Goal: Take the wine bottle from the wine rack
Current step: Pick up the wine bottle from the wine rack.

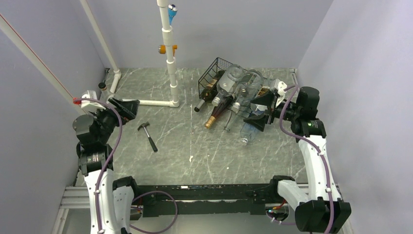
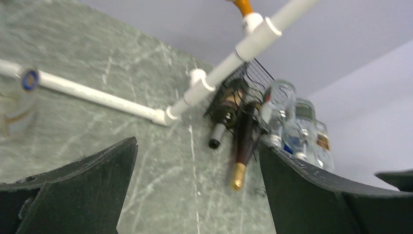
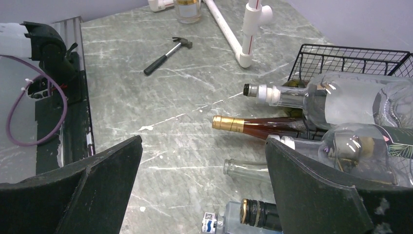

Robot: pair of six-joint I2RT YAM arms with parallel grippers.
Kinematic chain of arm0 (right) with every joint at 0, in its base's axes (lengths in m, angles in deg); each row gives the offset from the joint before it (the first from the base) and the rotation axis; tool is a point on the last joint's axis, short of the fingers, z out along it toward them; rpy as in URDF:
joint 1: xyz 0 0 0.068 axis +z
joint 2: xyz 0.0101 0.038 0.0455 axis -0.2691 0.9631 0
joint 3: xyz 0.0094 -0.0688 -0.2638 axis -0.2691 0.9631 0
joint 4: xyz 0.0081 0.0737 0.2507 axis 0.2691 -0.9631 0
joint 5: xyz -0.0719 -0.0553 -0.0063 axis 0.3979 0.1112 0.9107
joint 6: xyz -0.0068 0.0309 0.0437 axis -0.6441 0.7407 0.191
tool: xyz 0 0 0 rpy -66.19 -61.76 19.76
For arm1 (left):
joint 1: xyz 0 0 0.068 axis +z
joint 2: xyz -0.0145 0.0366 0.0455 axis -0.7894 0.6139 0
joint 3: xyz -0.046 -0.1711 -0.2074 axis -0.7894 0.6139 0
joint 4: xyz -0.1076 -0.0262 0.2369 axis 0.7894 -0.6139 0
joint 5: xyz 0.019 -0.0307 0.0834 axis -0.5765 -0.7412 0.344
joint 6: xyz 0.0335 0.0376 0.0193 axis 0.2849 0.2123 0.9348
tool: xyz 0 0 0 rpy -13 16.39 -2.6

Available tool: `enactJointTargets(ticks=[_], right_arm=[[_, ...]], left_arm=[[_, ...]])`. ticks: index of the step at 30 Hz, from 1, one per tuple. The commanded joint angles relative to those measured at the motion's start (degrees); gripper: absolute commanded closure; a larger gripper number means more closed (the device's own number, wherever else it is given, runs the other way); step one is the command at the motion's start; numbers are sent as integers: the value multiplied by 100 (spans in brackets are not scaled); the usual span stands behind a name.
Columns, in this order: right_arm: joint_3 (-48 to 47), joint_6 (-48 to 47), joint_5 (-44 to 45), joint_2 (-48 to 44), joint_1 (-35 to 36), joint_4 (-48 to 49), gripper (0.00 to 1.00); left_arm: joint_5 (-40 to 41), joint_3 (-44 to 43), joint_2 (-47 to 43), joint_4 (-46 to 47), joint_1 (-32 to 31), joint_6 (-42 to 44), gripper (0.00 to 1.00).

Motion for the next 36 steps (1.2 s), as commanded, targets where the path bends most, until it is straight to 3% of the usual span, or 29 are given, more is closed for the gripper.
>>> enactJointTargets(ticks=[1,13,28,36], right_arm=[[-2,-7,-107,4,-25,220,0],[-94,-282,20,151,-30,-52,0],[15,-639,-21,222,-343,-160,0],[21,-686,-92,252,-653,-170,0]], left_arm=[[-839,-64,-68,-398,-40,-301,1],[-1226,61,-172,-559,-628,-60,0],[539,-57,670,-256,-3870,1576,0],[991,-146,1318,59,-4675,2081,0]])
